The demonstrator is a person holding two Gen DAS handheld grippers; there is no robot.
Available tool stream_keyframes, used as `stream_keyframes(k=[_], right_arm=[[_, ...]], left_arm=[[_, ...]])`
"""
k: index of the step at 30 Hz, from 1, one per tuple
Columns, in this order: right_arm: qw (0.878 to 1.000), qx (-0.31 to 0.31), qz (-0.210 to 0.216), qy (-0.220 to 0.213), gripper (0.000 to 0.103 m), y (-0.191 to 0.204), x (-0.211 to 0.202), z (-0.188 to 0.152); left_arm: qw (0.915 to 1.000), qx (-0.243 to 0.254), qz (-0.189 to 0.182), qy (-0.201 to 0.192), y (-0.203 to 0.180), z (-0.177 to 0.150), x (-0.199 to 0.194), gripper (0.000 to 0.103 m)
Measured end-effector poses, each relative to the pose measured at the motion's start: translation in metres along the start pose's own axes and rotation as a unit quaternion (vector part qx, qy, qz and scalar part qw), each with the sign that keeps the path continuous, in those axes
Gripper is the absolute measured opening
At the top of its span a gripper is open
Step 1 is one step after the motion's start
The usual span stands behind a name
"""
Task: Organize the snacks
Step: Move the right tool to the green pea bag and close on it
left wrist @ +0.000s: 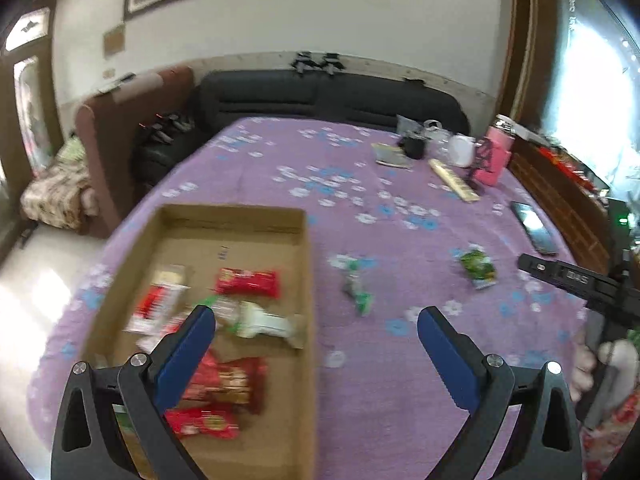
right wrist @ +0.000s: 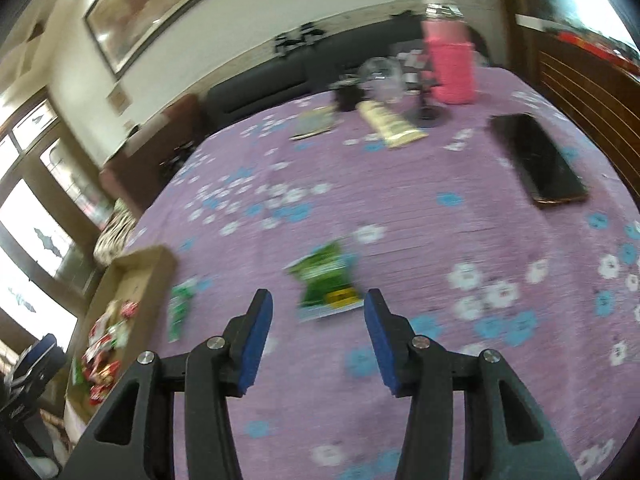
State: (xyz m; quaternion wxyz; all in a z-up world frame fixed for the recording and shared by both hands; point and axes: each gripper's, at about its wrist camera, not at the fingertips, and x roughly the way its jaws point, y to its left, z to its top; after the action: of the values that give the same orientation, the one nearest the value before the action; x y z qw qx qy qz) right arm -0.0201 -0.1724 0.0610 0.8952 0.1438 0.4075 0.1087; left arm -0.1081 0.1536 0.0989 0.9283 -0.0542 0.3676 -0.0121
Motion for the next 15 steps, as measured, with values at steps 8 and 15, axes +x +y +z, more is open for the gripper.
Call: stream_keyframes(k=[8,15], right_arm=[[0.999,0.029,0.01,0.032,0.054,-0.007,0.039,0.013],[0.998,-0.054,-0.03,0.024,0.061,0.022,0.064,0.013]], left_arm=[[0.9968,0.027,-0.058,0.047,-0.041,-0.004,0.031,0.102],[0.9954,0.06,-0.05,0.056,-0.054,0.014,0.063,0.102]])
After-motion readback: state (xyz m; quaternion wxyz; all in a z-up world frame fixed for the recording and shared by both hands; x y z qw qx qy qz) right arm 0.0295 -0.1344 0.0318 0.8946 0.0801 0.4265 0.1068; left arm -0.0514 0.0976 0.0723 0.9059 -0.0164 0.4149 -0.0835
